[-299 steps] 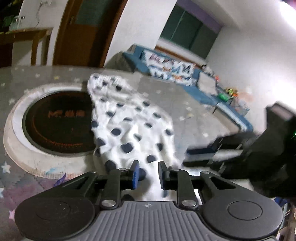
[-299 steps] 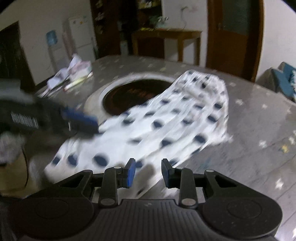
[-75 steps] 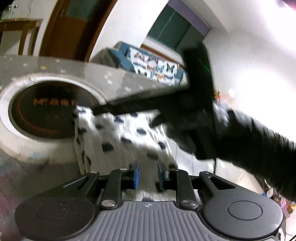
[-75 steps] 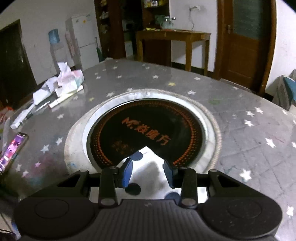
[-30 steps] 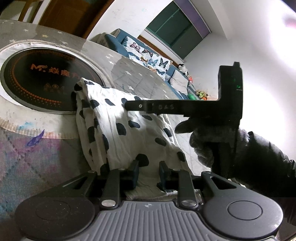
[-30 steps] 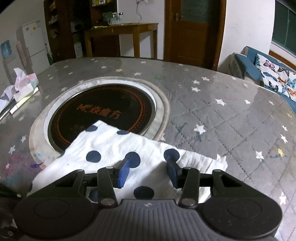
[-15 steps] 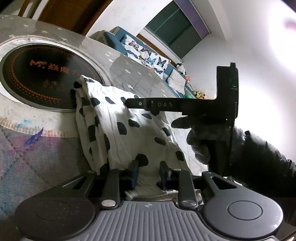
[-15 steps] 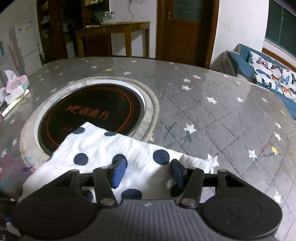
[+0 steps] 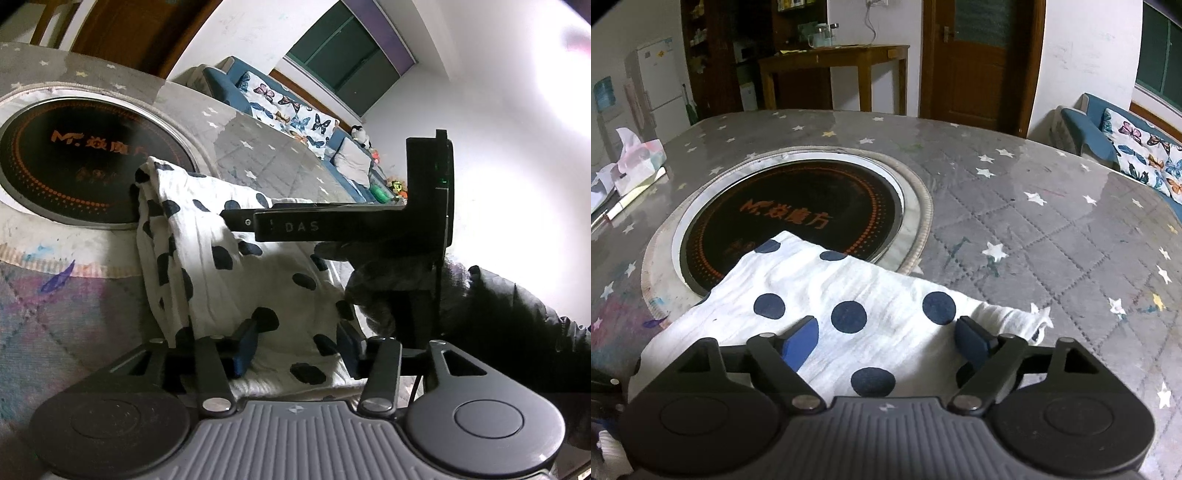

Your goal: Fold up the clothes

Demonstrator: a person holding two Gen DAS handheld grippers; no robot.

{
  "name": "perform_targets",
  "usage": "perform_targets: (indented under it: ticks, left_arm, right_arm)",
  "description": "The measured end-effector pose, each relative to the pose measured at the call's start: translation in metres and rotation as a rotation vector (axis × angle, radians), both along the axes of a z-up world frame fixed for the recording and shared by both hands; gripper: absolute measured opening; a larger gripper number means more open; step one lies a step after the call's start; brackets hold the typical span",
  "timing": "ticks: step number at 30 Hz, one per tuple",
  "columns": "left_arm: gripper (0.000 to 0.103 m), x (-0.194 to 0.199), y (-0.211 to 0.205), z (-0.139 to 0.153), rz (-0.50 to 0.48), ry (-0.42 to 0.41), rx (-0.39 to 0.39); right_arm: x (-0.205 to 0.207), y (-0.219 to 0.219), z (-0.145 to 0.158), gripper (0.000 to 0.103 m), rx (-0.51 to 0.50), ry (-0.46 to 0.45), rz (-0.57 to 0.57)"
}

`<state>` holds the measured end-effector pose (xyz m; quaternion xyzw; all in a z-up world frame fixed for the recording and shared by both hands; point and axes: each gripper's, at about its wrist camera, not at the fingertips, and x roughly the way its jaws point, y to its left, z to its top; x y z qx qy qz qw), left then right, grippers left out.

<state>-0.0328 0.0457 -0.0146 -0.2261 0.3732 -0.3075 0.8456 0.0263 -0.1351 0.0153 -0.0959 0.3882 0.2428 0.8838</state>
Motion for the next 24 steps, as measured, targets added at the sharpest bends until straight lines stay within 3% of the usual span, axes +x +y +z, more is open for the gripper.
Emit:
perform_targets:
  ticks: [9, 24]
  left_arm:
    - [0.058, -0.006, -0.005, 0.007, 0.02, -0.014, 0.035]
    - [0.067, -0.021, -0.016, 0.021, 0.057, -0.061, 0.115]
  right_arm:
    - [-0.001, -0.001, -0.003, 0.102, 0.031, 0.015, 0.034]
    - [-0.018, -0.022, 0.011, 0.103, 0.103, -0.022, 0.036]
